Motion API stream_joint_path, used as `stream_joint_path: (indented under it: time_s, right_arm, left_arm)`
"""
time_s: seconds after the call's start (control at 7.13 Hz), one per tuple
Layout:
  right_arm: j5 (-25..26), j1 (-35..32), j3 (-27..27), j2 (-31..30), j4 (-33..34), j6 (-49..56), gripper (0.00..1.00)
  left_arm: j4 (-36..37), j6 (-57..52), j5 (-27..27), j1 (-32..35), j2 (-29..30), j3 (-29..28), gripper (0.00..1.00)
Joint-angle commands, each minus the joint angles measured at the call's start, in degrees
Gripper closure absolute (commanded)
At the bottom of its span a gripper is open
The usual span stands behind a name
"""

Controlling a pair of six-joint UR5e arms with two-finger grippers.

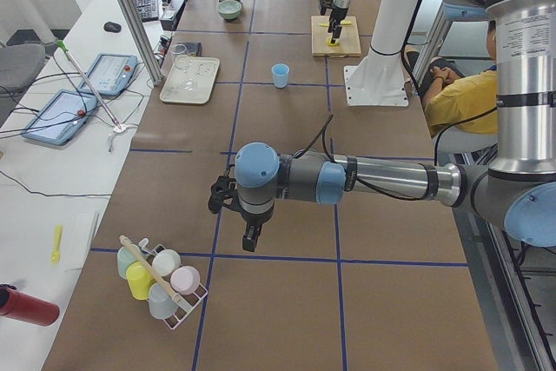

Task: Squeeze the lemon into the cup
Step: 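Move the right gripper down to the lemon slice on the wooden board, then grasp a yellow lemon slice with the right gripper and lift it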

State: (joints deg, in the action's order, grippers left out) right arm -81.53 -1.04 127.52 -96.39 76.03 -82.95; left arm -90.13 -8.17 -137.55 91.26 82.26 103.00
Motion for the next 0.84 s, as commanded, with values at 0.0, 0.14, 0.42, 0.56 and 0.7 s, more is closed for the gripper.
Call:
stream_joint_path:
  time_s: [0.0,0.14,0.42,0.56,0.7]
  right_arm:
    - [0.2,0.6,-1.0,-0.3,-0.4,-0.1,0.00]
    - [0.2,0.6,-2.3,-0.2,-0.7,-0.1,0.00]
    - [0.2,0.6,-2.9,-0.2,-0.7,-0.1,0.00]
    - [0.3,0.6,-2.9,-0.3,-0.7,-0.1,0.02]
    - [0.4,0.6,-3.0,-0.2,-0.7,-0.1,0.04]
  left_arm:
    - [0.0,0.0,0.0,0.0,0.0,0.2,0.00]
    - [0.1,0.0,0.0,0.0,0.0,0.3,0.00]
    - [0.1,0.0,0.0,0.0,0.0,0.3,0.00]
    - [0.1,0.0,0.0,0.0,0.0,0.4,0.00]
    - [0.0,0.0,0.0,0.0,0.0,0.4,0.00]
